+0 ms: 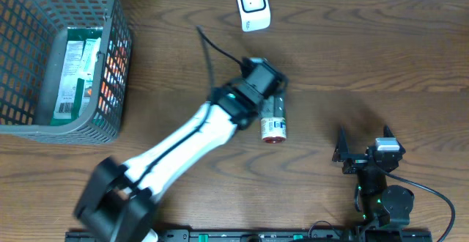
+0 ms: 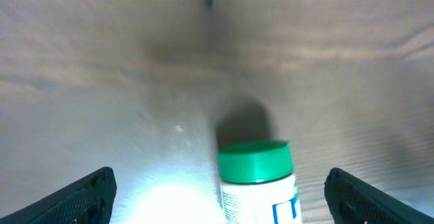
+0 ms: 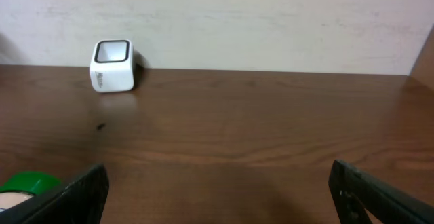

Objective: Scan the item barcode
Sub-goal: 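Set the jar down on the table and release it, then move the left gripper back into the basket toward the orange tissue pack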

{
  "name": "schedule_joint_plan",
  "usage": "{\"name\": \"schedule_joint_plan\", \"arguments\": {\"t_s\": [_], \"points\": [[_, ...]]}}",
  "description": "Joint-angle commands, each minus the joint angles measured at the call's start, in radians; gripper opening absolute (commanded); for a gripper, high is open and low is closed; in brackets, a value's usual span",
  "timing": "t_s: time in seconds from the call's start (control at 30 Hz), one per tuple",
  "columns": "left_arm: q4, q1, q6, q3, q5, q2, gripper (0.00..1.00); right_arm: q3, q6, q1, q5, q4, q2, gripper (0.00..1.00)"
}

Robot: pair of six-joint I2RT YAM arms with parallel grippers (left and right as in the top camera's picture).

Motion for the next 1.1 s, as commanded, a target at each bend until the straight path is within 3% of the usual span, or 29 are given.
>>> {"name": "schedule_joint_plan", "arguments": {"t_s": [0.0, 0.2, 0.43, 0.73, 0.93, 1.07], "points": [[-0.017, 0.049, 0.142, 0.03, -0.014, -0.115, 0.98, -0.001, 0.006, 0.013, 0.006, -0.005, -0.005, 0.99], [-0.095, 0.199, 0.187, 0.053, -0.021, -0.32, 0.98, -0.001, 0.006, 0.013, 0.006, -0.005, -0.005, 0.99], [-0.316, 0.546, 0.246, 0.234, -0.021, -0.44, 0.98, -0.001, 0.006, 0.013, 0.006, -0.004, -0.005, 0.99], [-0.349, 0.938, 0.266, 0.299, -0.016, -0.417, 0.98, -0.001, 0.006, 0.013, 0.006, -0.005, -0.005, 0.99], [-0.343, 1.089, 0.266, 0.299, -0.016, -0.315, 1.0, -0.001, 0.006, 0.013, 0.006, -0.004, -0.005, 0.99], [-0.342, 1.122, 0.267, 0.299, -0.016, -0.234, 0.98, -0.001, 0.006, 0.013, 0.006, -0.004, -0.005, 0.99]]}}
